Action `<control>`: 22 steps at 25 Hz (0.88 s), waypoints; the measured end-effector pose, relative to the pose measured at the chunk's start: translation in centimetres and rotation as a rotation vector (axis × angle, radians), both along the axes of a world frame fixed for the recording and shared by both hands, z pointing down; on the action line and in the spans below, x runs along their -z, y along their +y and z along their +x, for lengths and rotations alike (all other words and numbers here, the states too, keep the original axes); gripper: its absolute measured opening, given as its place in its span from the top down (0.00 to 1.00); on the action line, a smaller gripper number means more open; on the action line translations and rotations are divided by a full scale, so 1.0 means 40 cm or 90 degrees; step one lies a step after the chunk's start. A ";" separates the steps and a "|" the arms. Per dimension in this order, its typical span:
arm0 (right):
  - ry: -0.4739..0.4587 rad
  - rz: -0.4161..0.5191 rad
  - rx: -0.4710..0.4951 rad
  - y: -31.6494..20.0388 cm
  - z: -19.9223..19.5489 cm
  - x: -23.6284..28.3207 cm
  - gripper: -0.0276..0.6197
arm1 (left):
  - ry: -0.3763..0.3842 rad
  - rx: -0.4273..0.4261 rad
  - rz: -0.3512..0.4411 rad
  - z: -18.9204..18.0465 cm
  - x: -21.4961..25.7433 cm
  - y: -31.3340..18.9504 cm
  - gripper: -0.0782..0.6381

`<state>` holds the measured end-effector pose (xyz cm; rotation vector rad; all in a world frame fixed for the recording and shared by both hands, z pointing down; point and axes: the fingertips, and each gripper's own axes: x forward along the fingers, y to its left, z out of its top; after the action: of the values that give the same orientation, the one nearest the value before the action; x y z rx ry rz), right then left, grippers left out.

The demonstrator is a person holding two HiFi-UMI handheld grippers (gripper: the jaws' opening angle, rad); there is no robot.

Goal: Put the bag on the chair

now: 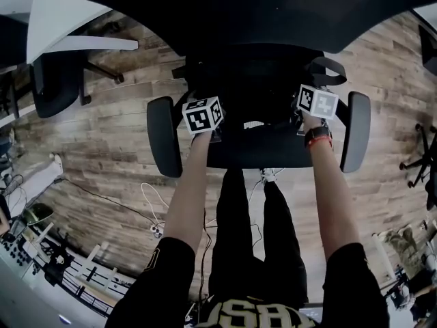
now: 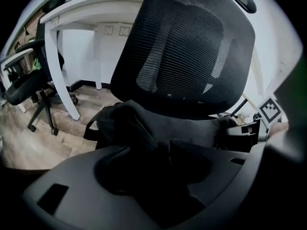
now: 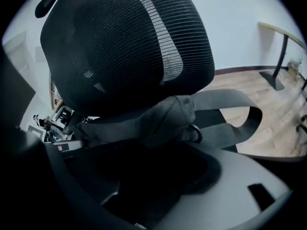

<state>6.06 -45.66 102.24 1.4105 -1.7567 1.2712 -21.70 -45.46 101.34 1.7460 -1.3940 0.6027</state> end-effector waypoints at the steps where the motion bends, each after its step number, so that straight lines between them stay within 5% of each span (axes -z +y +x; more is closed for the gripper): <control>1: -0.002 -0.005 -0.001 0.004 0.000 0.005 0.51 | 0.015 -0.001 -0.004 0.007 0.009 0.001 0.55; 3: 0.003 -0.017 0.005 0.018 0.001 0.024 0.34 | 0.042 0.015 0.005 0.016 0.040 0.001 0.48; 12: -0.012 0.011 0.018 0.098 -0.026 0.230 0.33 | 0.064 0.027 0.050 0.056 0.236 0.083 0.43; 22: 0.019 0.172 0.050 0.107 -0.047 0.563 0.35 | 0.064 -0.012 0.161 0.132 0.586 0.115 0.51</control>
<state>4.18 -41.39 79.72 1.4803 -1.9997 0.9960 -16.41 -40.87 77.89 1.9618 -1.4327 0.3541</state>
